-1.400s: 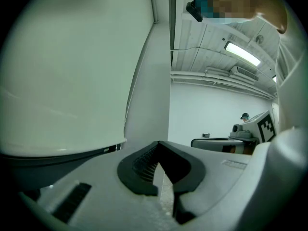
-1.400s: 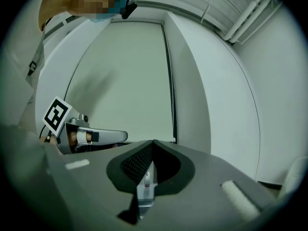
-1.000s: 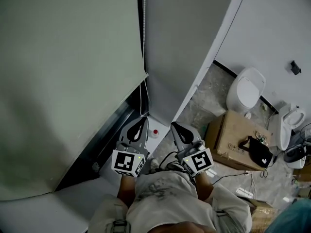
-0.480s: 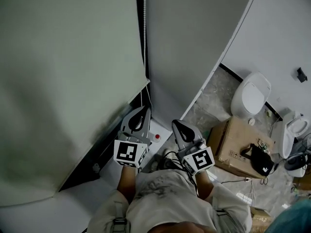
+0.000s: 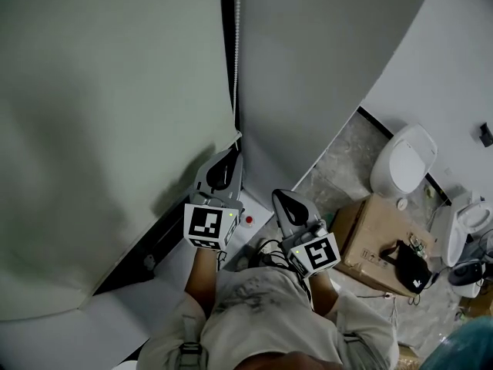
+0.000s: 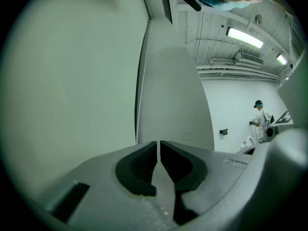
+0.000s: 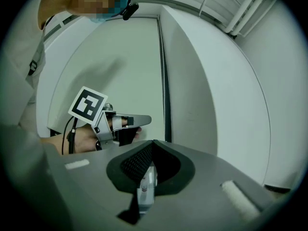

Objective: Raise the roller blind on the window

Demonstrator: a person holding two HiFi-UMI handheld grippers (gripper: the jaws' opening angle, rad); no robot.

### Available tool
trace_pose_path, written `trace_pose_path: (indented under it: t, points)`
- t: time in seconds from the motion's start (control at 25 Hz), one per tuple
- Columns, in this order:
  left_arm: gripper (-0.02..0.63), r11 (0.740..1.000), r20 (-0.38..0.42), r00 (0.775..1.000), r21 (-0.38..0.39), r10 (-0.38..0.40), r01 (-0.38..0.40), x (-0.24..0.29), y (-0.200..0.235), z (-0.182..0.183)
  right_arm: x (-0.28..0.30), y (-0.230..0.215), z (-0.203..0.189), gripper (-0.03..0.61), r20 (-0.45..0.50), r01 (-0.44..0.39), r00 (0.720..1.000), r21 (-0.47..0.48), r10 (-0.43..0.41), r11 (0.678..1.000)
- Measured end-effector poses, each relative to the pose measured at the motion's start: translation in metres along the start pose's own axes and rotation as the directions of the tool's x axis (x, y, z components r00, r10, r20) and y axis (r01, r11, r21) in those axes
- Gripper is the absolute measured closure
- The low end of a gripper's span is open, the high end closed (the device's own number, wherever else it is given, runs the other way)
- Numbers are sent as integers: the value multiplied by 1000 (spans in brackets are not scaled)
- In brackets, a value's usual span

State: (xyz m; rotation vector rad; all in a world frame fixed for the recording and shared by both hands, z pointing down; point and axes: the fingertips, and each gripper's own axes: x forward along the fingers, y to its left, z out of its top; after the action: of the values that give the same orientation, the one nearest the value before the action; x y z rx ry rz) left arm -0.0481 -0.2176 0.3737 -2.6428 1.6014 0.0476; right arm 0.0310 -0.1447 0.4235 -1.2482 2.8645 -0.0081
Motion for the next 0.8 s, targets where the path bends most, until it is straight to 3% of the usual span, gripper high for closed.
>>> trace_pose_path:
  t: [0.8]
  points:
    - [530, 993, -16, 993, 45, 113, -112, 56, 29, 9, -1, -10, -5, 568, -10, -3, 1000, 22, 3, 1000]
